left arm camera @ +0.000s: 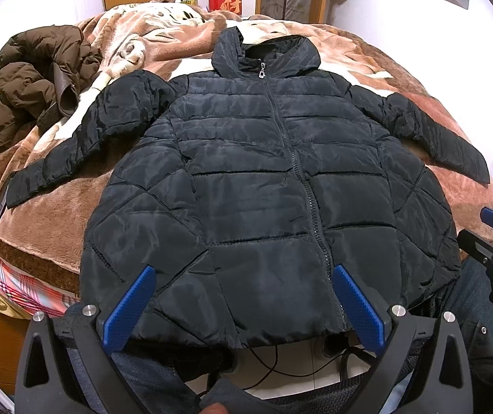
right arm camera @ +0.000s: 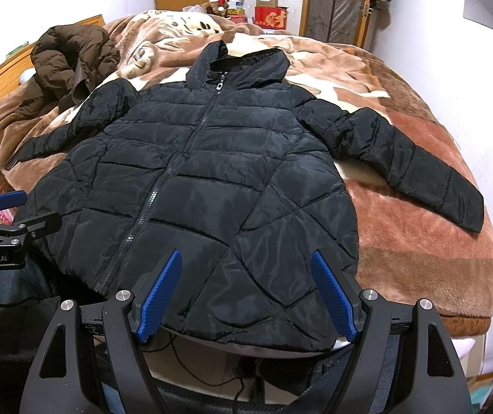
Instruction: Fold large clothes
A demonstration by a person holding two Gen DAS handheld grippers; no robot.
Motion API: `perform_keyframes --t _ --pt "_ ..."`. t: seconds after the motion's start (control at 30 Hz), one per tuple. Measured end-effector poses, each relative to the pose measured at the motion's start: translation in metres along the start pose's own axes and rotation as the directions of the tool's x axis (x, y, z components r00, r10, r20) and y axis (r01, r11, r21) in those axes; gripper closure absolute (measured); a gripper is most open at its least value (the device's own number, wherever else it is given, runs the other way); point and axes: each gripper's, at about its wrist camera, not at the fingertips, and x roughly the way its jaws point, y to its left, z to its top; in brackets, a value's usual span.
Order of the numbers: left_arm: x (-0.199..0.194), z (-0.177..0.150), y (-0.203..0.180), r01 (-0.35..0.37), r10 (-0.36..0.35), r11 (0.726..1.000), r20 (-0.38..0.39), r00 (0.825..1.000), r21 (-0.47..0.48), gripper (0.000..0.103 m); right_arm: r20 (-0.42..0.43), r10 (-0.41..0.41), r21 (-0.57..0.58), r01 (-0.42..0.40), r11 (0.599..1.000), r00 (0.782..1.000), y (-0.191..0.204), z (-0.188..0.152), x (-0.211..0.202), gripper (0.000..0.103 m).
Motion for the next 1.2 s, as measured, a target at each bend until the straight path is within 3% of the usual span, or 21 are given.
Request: perform_keyframes --t 0.37,0.63,0.87,1.07,1.2 --pt "0.008 0.013 0.018 -0.025 0.025 1.0 0.021 0.999 -0.013 0.0 0.005 -0.004 -0.02 0.005 1.0 1.0 0.001 0.011 0.012 0.026" --pt "0.021 0.041 0.062 -0.054 0.059 0.994 0.051 0.997 -0.1 0.0 0.024 0.007 -0.06 -0.006 0.998 1.0 0.01 0.037 0.027 0.026" --pt "0.041 0.065 0.121 -0.142 0.157 0.967 0.055 0.986 -0.214 0.001 0.018 0.003 -0.043 -0.002 0.999 1.0 0.009 0.067 0.052 0.026" --pt "0.07 0.079 0.183 -0.133 0.15 0.937 0.028 0.988 -0.322 0.001 -0.027 0.049 -0.039 -0.05 0.998 0.998 0.008 0.091 0.084 0.026" --pt "0.092 0.082 0.222 -0.166 0.179 0.91 -0.002 0.984 -0.38 0.006 -0.072 0.073 -0.071 -0.078 0.994 0.995 0.015 0.103 0.108 0.026"
